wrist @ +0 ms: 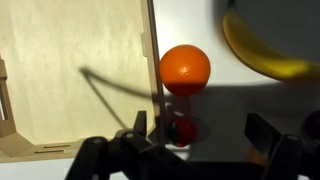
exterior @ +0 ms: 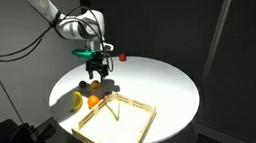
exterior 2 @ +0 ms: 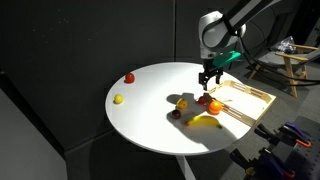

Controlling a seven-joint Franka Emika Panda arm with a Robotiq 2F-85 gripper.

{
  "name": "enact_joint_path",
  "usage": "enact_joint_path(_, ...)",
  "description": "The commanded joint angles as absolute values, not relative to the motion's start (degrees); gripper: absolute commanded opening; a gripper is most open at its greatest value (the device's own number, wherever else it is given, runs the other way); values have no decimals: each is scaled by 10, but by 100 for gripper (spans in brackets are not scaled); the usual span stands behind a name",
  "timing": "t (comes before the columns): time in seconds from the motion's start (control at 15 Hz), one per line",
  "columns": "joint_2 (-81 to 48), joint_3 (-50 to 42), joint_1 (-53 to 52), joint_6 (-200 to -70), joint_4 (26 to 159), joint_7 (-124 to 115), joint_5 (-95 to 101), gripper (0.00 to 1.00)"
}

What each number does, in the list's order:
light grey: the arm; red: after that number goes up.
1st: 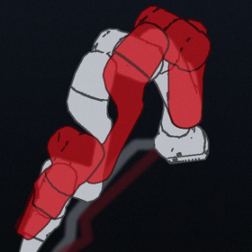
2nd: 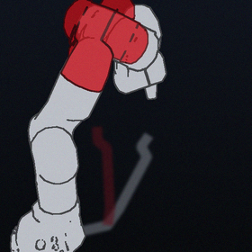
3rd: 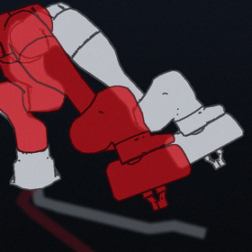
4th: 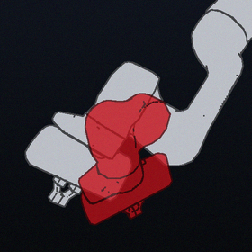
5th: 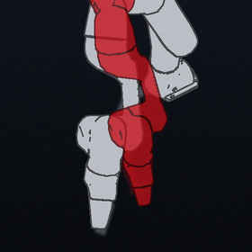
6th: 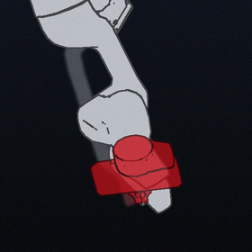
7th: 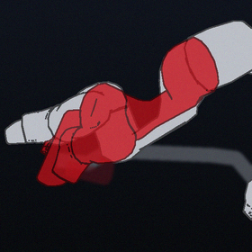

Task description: Remove the orange object from the wooden tray

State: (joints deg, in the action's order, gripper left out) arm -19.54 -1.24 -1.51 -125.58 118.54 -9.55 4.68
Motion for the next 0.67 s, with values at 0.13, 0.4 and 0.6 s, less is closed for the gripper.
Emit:
enact_joint_path(0.13, -98, -22, -17, -1219, 1249, -139, 51, 100)
enact_joint_path(0.4, -47, -21, -11, -1203, 1283, -136, 48, 100)
enact_joint_path(0.6, -11, -19, -5, -1205, 1307, -120, 38, 100)
